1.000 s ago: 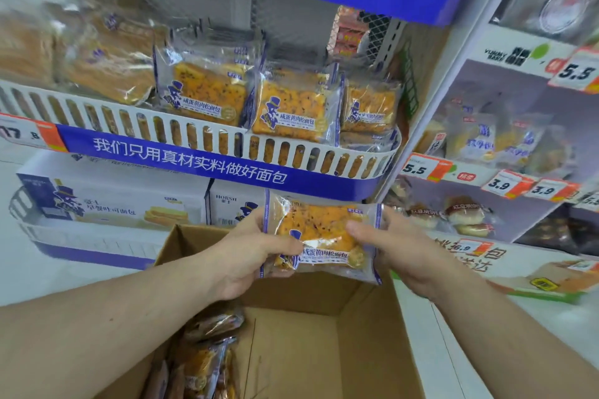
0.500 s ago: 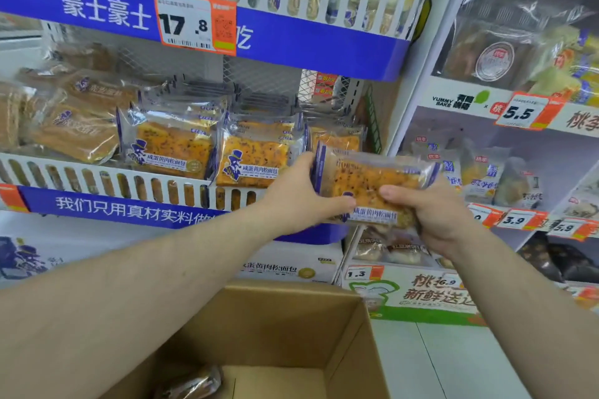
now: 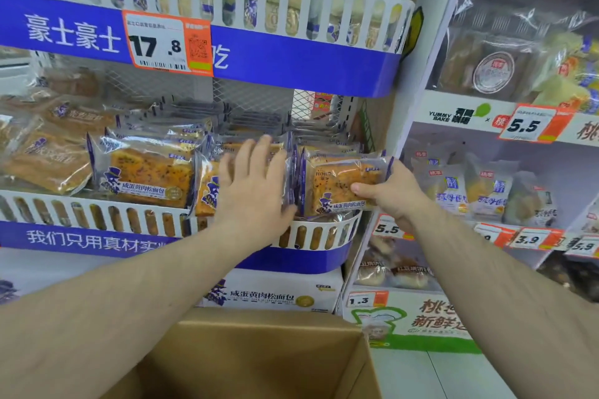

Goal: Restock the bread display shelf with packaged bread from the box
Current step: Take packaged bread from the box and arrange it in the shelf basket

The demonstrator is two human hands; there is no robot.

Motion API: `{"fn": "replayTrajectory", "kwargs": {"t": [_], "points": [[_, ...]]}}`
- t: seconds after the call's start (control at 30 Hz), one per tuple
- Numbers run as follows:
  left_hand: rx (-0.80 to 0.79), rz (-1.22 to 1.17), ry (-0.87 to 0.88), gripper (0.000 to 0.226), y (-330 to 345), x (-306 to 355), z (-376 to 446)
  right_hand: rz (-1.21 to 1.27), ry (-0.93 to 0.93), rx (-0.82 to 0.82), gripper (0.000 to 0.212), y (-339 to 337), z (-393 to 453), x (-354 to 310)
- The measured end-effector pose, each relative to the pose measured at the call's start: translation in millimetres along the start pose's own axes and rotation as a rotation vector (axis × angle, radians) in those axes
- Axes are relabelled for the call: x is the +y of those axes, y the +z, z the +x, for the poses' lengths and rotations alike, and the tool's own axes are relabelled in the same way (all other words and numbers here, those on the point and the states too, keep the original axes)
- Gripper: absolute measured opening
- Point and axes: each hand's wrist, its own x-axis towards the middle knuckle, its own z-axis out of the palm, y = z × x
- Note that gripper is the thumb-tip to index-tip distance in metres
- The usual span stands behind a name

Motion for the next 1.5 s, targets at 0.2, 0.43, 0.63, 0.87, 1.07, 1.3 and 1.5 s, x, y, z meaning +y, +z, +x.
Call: {"fn": "replayTrajectory", "kwargs": {"t": [0.2,0.43,0.63,0.87,1.07,1.3,1.5], "points": [[-0.056,0.075,-0.064,0.09,13.9,-33.2,-10.7,-0.021,-0.04,0.072,0.087,34.6,-21.5,1.4],[-0.059,0.032,0.16,0.088,15.6,-50.0,9.7,-0.139,-0.093,0.034,0.099,47.8,-26.4,8.4],[-0.066,-0.001,0.027,0.095,23.7,-40.8,-18.9,-0.265,-0.064,0.06,0.132,50.5,-34.2,6.7],[0.149,-0.057,-0.002,0.081,23.6,-40.1,-20.5,-0.466,-0.151,0.408,0.119,58.4,-62.4,0.7],[0.178,0.01,0.124,0.075,42.4,-58.3,-70.6,-0.725,-0.8,0.366,0.06,99.7,-108.3,15.7],[0.035,0.177,0.095,0.074,55.2,-82.9,-82.8,-1.01,-0.709,0.109,0.07,136.8,-108.8,31.5],[-0.027,0.158,0.136,0.083,49.3,-96.0,-80.4,-0.837,-0.588,-0.032,0.069,144.2,-112.5,16.3]]}}
